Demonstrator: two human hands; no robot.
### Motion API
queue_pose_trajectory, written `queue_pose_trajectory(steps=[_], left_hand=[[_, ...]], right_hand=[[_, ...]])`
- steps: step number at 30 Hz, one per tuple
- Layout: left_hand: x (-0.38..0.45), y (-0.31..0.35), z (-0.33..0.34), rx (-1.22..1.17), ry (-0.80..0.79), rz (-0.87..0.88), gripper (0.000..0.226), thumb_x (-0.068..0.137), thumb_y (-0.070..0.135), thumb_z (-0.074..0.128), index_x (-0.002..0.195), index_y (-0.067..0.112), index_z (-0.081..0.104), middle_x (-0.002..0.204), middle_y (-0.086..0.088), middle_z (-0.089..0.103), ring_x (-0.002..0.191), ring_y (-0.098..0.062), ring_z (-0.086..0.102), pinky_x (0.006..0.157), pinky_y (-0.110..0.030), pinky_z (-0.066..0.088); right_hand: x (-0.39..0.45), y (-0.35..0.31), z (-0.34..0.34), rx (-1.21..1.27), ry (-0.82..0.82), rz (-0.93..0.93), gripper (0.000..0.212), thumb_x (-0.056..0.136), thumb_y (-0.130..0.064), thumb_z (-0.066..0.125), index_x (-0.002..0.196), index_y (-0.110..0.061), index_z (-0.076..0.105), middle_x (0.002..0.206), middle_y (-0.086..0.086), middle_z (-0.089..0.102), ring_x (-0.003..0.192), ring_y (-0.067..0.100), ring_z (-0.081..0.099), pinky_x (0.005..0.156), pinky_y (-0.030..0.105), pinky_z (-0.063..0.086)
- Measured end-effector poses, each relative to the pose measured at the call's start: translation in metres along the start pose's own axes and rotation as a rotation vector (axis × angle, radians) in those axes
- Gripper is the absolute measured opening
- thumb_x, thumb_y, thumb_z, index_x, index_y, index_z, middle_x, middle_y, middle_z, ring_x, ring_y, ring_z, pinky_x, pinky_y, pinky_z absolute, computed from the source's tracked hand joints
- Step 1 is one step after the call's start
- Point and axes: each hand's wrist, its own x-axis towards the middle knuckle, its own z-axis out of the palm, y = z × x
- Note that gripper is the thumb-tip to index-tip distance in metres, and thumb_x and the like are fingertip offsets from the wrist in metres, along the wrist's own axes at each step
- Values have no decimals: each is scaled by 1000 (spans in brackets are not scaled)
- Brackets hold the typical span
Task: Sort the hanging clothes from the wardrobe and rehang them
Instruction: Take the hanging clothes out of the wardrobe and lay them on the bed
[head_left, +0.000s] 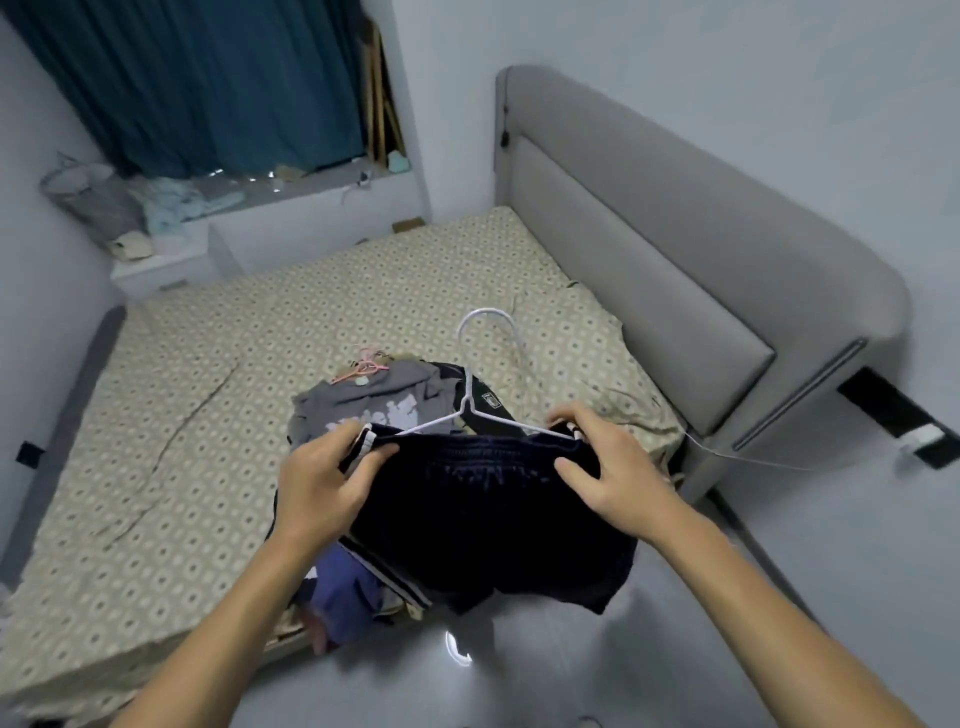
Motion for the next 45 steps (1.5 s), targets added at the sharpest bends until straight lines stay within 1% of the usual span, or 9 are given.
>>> queue_pose_trajectory(steps=[4,9,13,16,21,31,37,42,45], left_hand=[[8,-11,-16,84,89,-118,42,91,52,60,70,20,44,56,3,45,53,-19,47,53,-38,33],[25,-35,-33,112,146,-173,43,90,46,67,67,40,31,54,8,40,52,-4,44,51,-28,29],[57,-79,-43,111,180,-233,47,90,46,69,67,33,31,54,6,41,54,-7,45,52,-37,31],[86,-126,-38,95,167,-231,45,91,50,68,68,33,33,55,6,40,54,-8,43,53,-38,33],[121,-219,-14,35,10,-254,36,93,57,55,84,22,52,71,6,54,68,-23,54,62,-43,44],[181,-350,42,66,-228,-369,27,103,50,47,89,28,42,84,4,54,84,-27,54,66,-42,42],[214,-401,98,157,-322,-477,24,105,42,51,91,26,42,91,-4,62,89,-34,60,69,-43,42],[241,-432,153,256,-484,-640,31,107,43,48,122,17,57,111,-11,68,109,-37,60,88,-51,49],[252,-450,184,299,-497,-714,36,107,43,48,125,13,57,113,-13,65,111,-39,58,90,-51,47]], right_hand=[[59,17,1,-1,-54,-17,43,96,-22,70,132,-40,54,105,-29,62,97,-8,57,87,24,44],[132,12,16,-83,-108,-99,31,100,-31,67,87,-55,50,73,-20,57,67,5,53,62,36,38],[189,-1,41,-151,-74,-148,18,100,-37,64,90,-27,52,63,-9,48,64,16,49,62,45,43],[236,-4,64,-176,-15,-149,26,99,-38,65,84,-28,47,62,-9,47,62,17,46,59,44,39],[303,9,111,-230,-62,-57,19,98,-39,66,94,-21,60,70,-5,58,72,25,58,65,44,45],[417,54,202,-314,-221,89,21,101,-41,61,93,-22,54,79,2,63,84,33,63,62,38,29],[486,114,251,-306,-307,114,22,101,-38,62,106,-16,61,90,11,70,91,38,65,68,41,43],[531,168,296,-417,-381,124,17,104,-35,58,112,-21,62,81,-5,55,92,33,61,83,45,37],[553,199,322,-344,-421,150,19,105,-28,59,118,-15,61,74,-6,46,82,32,56,69,39,38]])
